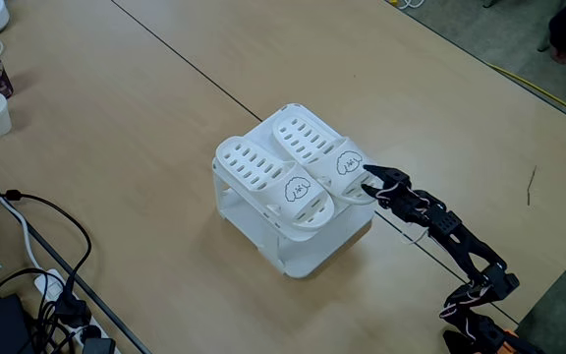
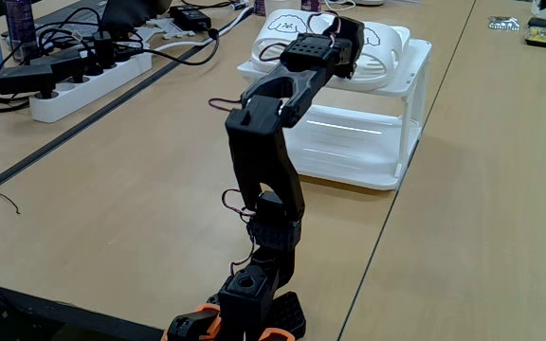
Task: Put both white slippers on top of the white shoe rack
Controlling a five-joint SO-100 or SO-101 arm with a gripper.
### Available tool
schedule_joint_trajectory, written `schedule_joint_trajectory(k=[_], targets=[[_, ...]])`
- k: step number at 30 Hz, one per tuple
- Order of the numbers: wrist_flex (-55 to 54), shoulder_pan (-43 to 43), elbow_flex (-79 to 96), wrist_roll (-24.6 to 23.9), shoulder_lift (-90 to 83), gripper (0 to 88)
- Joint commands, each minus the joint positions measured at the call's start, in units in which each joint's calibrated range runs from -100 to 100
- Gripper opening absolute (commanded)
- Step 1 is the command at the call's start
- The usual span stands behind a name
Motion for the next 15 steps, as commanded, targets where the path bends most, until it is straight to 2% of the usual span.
schedule_joint_trajectory(k=[1,15], targets=[[-0.6,0.6,1.3,0.4,-5.7,21.3],[-0.7,0.5,-1.5,0.4,-8.3,20.0]])
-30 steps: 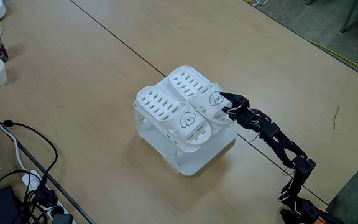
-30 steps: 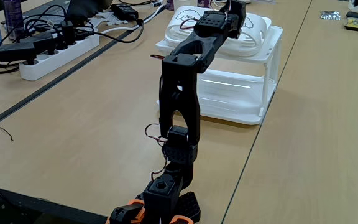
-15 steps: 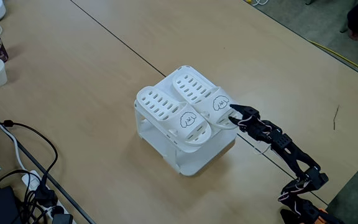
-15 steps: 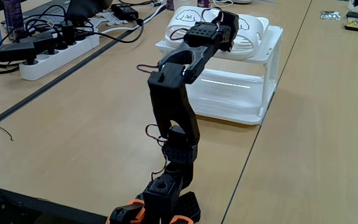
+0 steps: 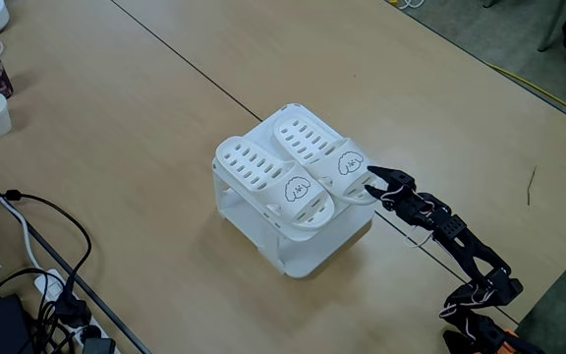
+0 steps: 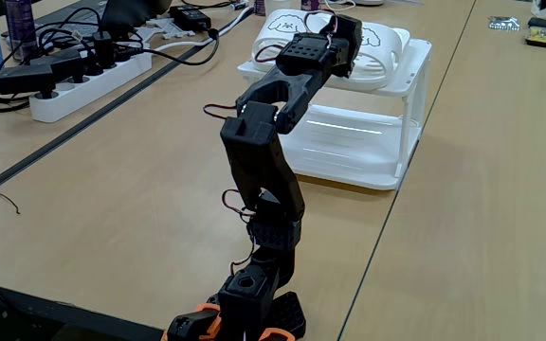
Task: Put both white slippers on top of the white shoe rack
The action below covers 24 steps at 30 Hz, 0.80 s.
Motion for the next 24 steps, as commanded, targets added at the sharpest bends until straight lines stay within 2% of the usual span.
schedule_joint_trajectory(k=[1,6,16,24], targets=[[-0.6,0.5,-3.1,0.4,-5.0,17.9],[-0.1,0.6,1.8,0.4,-10.2,0.3],[-0.1,0.5,18.0,0.4,-23.4,0.8],[-0.1,0.0,26.5,0.4,-24.3,0.8]])
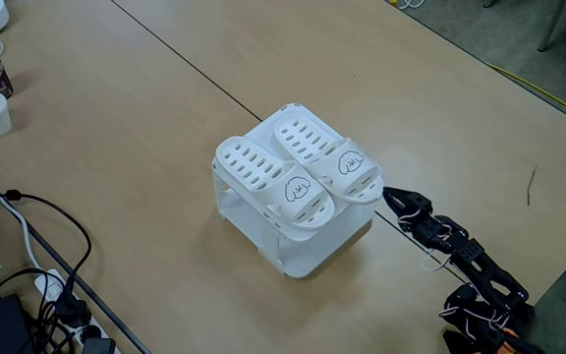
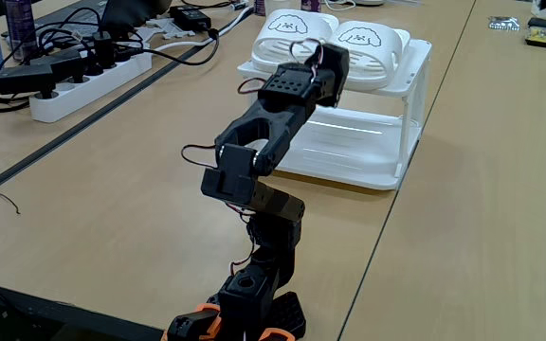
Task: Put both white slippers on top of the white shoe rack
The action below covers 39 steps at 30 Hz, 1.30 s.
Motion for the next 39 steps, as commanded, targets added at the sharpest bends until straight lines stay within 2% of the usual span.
schedule_joint_trajectory(k=[1,12,29,39], targets=[[-0.2,0.0,2.0,0.4,-1.8,0.8],[-0.7,0.0,3.1,0.4,-0.6,0.8],[-0.8,0.0,-9.5,0.4,11.0,0.8],[-0.8,0.0,-10.7,0.4,13.5,0.8]])
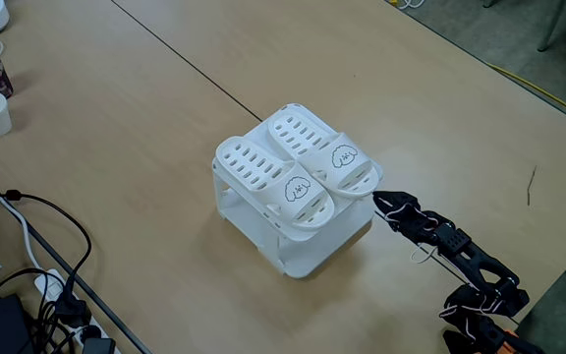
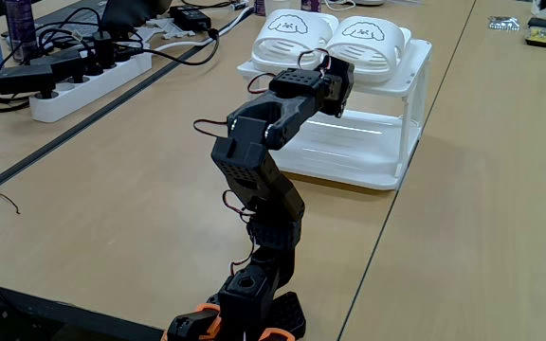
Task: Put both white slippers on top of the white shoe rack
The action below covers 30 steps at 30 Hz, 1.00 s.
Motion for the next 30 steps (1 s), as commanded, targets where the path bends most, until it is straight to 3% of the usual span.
schedule_joint_trajectory(k=[1,30], targets=[[-0.8,0.0,-5.3,0.4,0.2,0.8],[-0.8,-0.2,-11.1,0.4,7.4,0.8]])
